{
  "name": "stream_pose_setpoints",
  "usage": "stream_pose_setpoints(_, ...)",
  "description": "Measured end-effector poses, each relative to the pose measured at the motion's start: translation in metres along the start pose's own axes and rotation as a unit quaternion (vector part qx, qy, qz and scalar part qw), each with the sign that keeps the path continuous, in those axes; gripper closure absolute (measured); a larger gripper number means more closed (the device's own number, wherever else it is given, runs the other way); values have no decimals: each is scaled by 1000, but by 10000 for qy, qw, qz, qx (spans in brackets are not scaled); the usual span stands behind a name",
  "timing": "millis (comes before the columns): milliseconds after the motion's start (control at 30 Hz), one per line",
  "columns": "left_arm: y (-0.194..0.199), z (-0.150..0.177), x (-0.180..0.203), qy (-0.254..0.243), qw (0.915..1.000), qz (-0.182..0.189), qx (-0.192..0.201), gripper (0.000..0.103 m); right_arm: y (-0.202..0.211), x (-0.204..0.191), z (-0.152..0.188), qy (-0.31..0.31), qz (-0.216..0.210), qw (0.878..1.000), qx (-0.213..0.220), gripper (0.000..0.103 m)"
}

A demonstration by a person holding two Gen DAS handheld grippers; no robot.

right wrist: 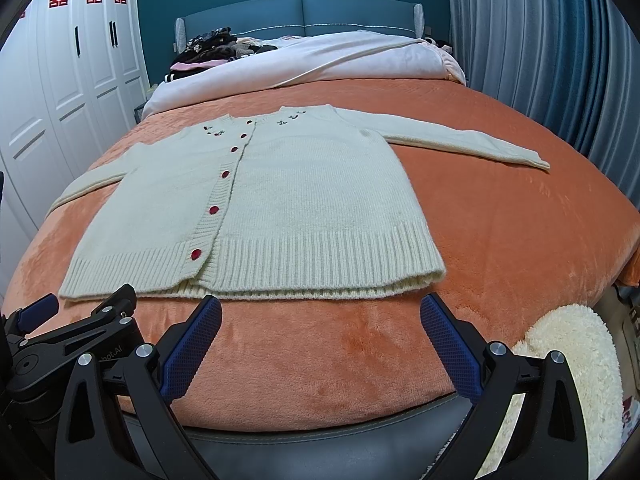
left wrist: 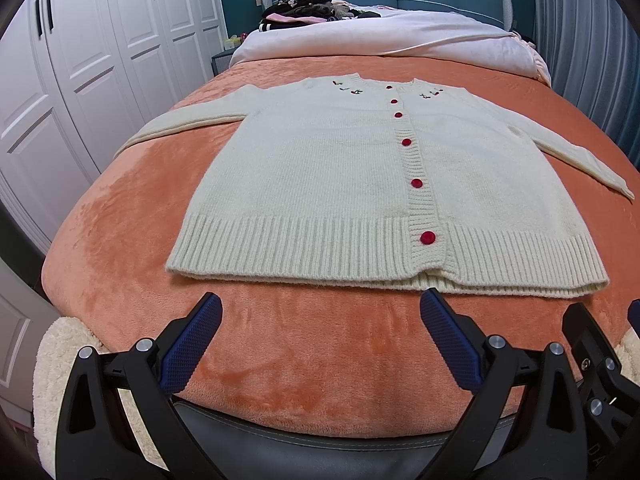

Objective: Fold small clothes

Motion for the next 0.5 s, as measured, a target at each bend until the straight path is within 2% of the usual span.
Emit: stream_pose_setpoints(500, 0, 0, 0, 3, 10000, -2, -8, 6, 0, 1, 2, -19, -1, 10000, -30, 5)
Point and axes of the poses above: each gripper's, at about its wrist camera, not at the fingertips, and y roughly against the way its jaws point, x to its right, z to its underside, the point moved 9 cm from there along -y, roughly the way its jaws point, and after that the axes turned 12 degrees about x, right-handed, at the moved point
